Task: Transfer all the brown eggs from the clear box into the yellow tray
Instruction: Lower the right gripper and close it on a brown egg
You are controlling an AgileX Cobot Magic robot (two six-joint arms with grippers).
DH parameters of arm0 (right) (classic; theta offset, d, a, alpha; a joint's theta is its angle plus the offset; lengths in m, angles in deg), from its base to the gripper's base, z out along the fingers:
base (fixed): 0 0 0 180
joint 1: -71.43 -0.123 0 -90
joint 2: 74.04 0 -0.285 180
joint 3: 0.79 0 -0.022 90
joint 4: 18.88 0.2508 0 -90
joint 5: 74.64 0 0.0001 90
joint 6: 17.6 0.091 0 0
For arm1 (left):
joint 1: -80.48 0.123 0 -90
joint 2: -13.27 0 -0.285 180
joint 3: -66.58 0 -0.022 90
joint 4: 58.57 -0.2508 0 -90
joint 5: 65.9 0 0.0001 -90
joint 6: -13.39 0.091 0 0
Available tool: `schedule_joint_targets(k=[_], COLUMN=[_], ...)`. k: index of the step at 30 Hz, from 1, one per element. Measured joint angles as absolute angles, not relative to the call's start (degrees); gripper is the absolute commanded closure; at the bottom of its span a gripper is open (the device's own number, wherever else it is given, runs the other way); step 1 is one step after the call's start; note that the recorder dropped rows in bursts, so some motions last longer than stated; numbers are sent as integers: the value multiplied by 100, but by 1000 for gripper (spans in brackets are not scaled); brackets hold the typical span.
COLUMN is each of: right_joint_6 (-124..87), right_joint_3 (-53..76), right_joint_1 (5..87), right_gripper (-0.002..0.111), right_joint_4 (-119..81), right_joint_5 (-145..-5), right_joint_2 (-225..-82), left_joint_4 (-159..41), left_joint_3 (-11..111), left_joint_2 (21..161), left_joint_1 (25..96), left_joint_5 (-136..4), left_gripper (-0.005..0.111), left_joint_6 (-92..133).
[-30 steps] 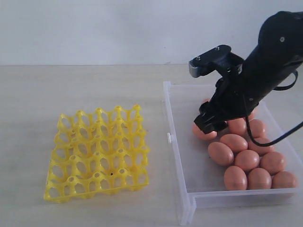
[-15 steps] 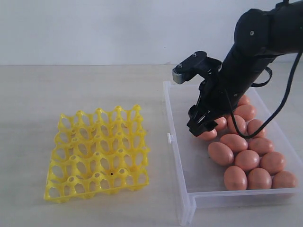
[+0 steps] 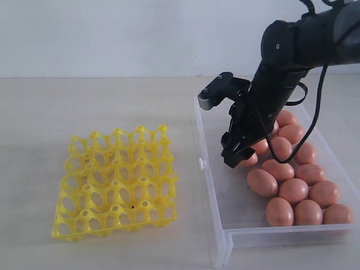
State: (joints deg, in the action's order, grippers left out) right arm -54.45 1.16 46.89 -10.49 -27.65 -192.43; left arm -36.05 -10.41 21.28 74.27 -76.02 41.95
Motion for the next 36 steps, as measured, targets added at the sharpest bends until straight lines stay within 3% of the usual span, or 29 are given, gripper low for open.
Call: schedule_joint_targets(k=[36], right_joint_6=[-4842], right_joint_3=[112], right_joint_1=[4689], right_gripper=[48], right_joint_4=[-1697], right_joint_5=[-3195], right_joint_2=[-19848], left_joint_4=[-3605], left_joint_3=[-1041], left_joint_2=[2128], left_joint_1=[7427], left_joint_5=[-7602], left_gripper=[29], left_joint_6=[4195])
